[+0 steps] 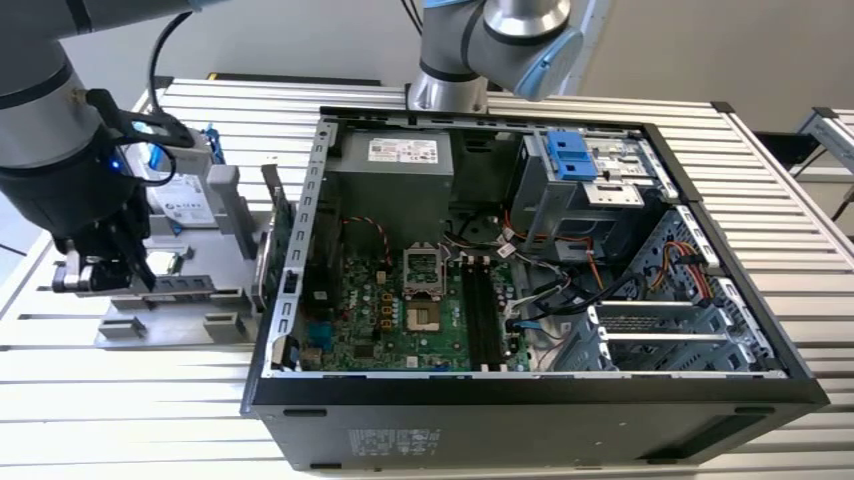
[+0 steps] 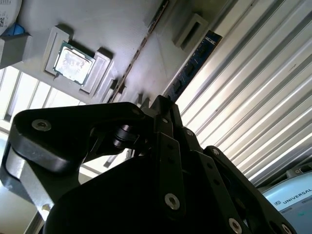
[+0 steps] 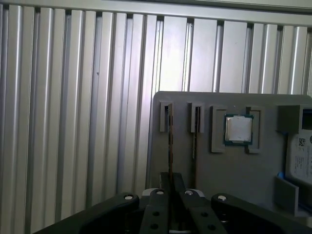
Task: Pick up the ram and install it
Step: 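Pick up the ram and move it above insertion slot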
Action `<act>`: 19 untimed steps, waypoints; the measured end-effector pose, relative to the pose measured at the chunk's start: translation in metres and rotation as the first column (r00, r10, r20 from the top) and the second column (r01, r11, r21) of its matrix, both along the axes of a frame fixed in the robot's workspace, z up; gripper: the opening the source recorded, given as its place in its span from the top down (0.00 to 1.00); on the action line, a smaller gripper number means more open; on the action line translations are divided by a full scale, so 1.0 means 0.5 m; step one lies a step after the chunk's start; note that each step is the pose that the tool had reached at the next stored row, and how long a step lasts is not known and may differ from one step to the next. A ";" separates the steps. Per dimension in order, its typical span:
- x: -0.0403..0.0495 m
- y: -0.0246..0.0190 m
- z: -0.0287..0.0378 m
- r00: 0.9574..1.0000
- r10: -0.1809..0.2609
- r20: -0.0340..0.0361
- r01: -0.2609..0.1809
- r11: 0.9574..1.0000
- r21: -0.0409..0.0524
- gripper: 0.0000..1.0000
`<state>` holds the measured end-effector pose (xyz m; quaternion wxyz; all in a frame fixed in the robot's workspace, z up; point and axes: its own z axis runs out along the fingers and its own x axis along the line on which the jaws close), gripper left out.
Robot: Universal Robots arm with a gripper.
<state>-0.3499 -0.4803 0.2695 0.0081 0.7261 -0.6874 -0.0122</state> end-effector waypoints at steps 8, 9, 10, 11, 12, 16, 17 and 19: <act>0.000 0.0002 0.011 1.000 0.000 0.000 0.000 1.000 0.000 1.00; 0.000 0.0002 0.013 1.000 0.000 0.000 0.000 1.000 0.000 1.00; 0.000 0.0002 0.014 1.000 0.000 0.000 0.000 1.000 0.000 1.00; 0.000 0.0001 0.016 1.000 0.000 0.000 0.000 1.000 0.000 1.00; 0.000 0.0000 0.017 1.000 0.000 0.000 0.000 1.000 0.000 1.00; 0.000 0.0000 0.023 1.000 0.000 0.000 0.000 1.000 0.000 1.00; 0.000 0.0001 0.025 1.000 0.000 0.000 0.000 1.000 0.000 1.00; 0.000 0.0001 0.028 1.000 0.000 0.000 0.000 1.000 0.000 1.00</act>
